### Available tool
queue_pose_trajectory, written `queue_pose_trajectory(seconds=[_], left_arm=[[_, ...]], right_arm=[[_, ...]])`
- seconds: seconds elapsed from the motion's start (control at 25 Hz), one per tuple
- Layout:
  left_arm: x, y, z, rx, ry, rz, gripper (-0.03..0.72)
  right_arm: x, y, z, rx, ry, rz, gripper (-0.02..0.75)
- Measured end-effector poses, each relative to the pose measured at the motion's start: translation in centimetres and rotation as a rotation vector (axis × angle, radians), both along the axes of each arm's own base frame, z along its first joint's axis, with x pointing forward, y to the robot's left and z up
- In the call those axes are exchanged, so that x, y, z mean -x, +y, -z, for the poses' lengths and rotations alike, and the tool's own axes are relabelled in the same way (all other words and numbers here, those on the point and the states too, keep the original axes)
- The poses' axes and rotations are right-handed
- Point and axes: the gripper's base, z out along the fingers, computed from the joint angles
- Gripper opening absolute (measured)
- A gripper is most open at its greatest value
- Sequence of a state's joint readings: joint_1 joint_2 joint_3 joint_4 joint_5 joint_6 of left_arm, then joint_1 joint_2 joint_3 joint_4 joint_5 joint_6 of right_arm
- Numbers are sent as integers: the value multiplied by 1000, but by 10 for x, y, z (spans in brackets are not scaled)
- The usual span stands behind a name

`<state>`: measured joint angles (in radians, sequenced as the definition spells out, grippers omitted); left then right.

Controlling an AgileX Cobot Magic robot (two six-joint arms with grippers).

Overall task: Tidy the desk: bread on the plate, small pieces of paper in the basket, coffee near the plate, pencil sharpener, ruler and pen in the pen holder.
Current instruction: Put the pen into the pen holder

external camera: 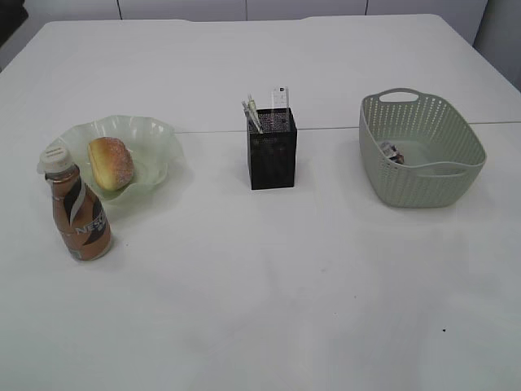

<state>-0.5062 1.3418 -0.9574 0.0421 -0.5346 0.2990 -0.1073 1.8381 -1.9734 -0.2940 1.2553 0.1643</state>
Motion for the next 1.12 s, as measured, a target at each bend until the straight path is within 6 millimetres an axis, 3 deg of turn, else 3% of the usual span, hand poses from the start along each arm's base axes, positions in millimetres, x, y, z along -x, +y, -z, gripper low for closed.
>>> queue_pose_trajectory(seconds=[0.28, 0.52, 0.76, 0.88, 1.12], left_arm=[[-1, 0, 6, 25, 87, 6, 80], [-2, 0, 14, 29, 199, 10, 80], [-3, 0, 23, 53, 319, 9, 80], [-4, 0, 20, 78, 376, 7, 80], [-18, -8, -6, 90, 496, -8, 80]], right_arm=[[56, 9, 2, -2, -42, -43, 201], [101, 17, 42, 10, -82, -115, 199], [147, 25, 53, 47, -241, -188, 197], [158, 25, 51, 73, -263, -196, 196], [160, 25, 48, 89, -280, -202, 196]])
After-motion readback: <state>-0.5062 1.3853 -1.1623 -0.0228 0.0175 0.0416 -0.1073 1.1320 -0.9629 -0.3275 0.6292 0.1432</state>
